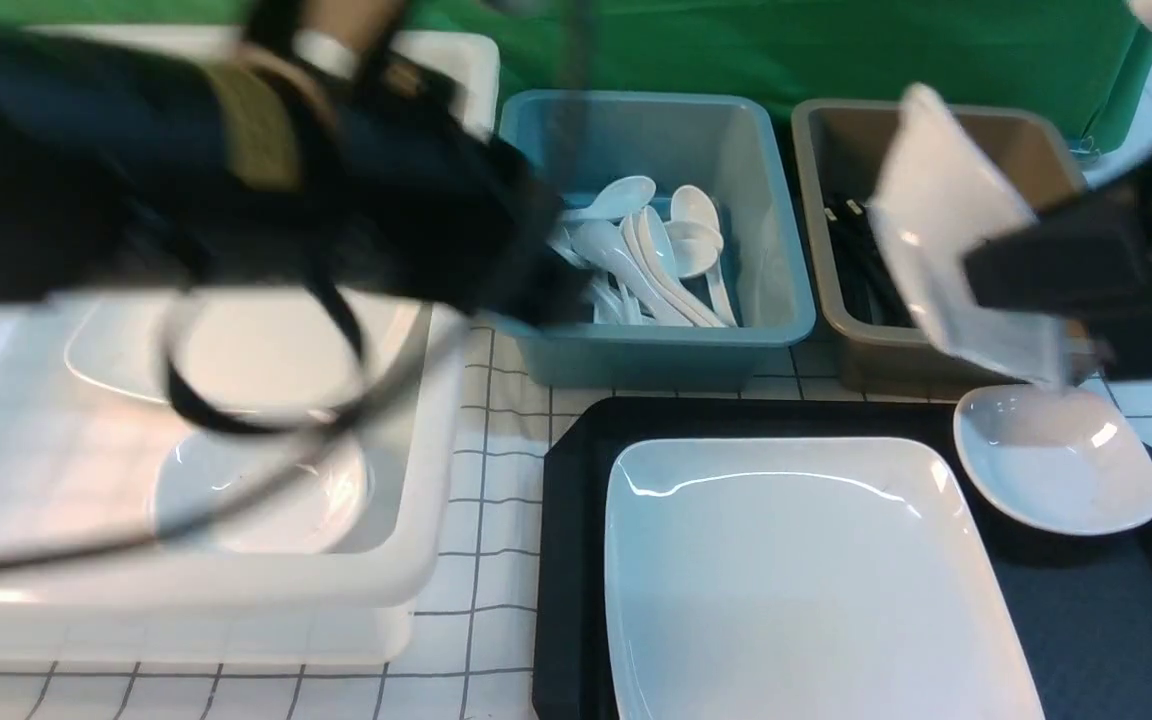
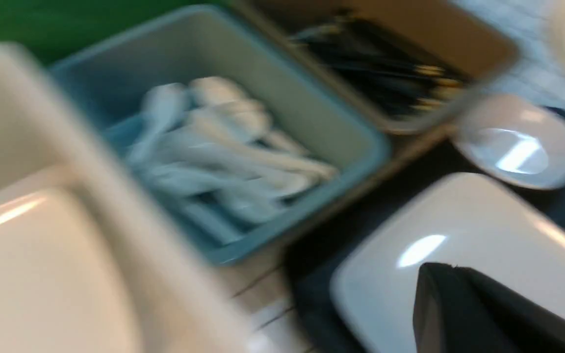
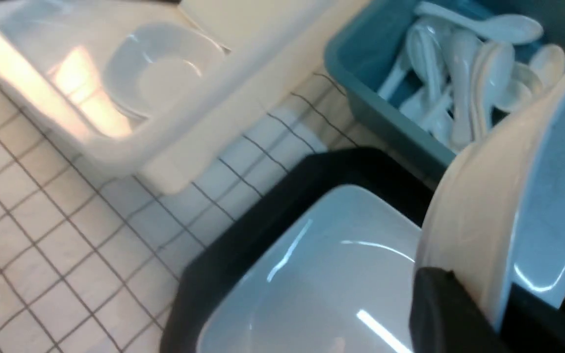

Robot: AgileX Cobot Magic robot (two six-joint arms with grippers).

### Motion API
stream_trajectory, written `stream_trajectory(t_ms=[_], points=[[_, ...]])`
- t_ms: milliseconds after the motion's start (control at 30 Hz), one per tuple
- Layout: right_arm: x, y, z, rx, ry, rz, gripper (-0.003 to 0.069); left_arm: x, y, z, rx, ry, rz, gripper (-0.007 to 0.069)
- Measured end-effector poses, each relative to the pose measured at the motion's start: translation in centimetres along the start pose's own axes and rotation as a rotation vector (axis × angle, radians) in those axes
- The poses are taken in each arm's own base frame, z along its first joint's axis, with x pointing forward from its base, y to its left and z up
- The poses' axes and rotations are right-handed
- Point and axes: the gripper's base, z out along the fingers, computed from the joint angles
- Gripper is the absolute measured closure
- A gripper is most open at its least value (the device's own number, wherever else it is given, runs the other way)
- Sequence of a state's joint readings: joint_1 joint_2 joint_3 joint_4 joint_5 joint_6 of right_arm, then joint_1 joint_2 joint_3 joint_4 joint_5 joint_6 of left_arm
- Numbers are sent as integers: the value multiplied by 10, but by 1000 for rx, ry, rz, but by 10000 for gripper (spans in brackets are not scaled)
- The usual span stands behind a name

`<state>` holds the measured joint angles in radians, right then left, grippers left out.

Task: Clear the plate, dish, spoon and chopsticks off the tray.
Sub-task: Use the right arm to put the small plate into the large storage box on the left

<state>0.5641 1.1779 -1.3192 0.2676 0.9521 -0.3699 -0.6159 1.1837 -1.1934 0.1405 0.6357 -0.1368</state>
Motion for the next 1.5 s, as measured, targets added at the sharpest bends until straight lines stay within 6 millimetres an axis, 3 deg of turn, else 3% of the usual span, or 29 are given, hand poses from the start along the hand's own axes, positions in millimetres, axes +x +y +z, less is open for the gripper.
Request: stream_trajectory(t_ms=[33, 67, 133, 167, 233, 267, 367, 433, 467, 567, 833, 1033, 1167, 1400, 1500], points=[[-3, 2, 3, -11, 2, -8, 615, -1, 3, -3, -11, -3, -8, 627], [-15, 10, 19, -53, 15, -37, 615, 2, 27, -16, -100, 18, -58, 627], [-31, 24, 43, -115, 36, -80, 615, 6, 53, -35, -207, 27, -120, 627], [-33, 26, 46, -122, 37, -83, 615, 7, 56, -35, -217, 30, -126, 627], [-50, 41, 73, -172, 50, -119, 615, 10, 76, -55, -310, 10, -184, 627], [-64, 52, 96, -202, 53, -142, 615, 13, 87, -70, -365, -12, -238, 627], [-87, 67, 137, -236, 41, -176, 615, 18, 100, -86, -426, -28, -321, 627], [-100, 76, 165, -251, 29, -191, 615, 23, 107, -92, -451, -6, -374, 627], [-101, 77, 168, -253, 28, -192, 615, 24, 107, -93, -453, -4, -377, 627], [-111, 89, 217, -274, 38, -214, 615, 29, 111, -95, -453, 36, -402, 627], [-90, 109, 299, -306, 128, -251, 615, 36, 100, -87, -317, 107, -396, 627], [-72, 110, 329, -301, 179, -259, 604, 60, 97, -71, -273, 205, -437, 627], [-72, 110, 333, -296, 155, -269, 570, 67, 97, -66, -263, 225, -448, 627], [-72, 112, 332, -311, 162, -231, 370, 66, 97, -66, -262, 217, -450, 627], [-71, 113, 329, -324, 191, -205, 328, 66, 97, -66, -263, 212, -442, 627]])
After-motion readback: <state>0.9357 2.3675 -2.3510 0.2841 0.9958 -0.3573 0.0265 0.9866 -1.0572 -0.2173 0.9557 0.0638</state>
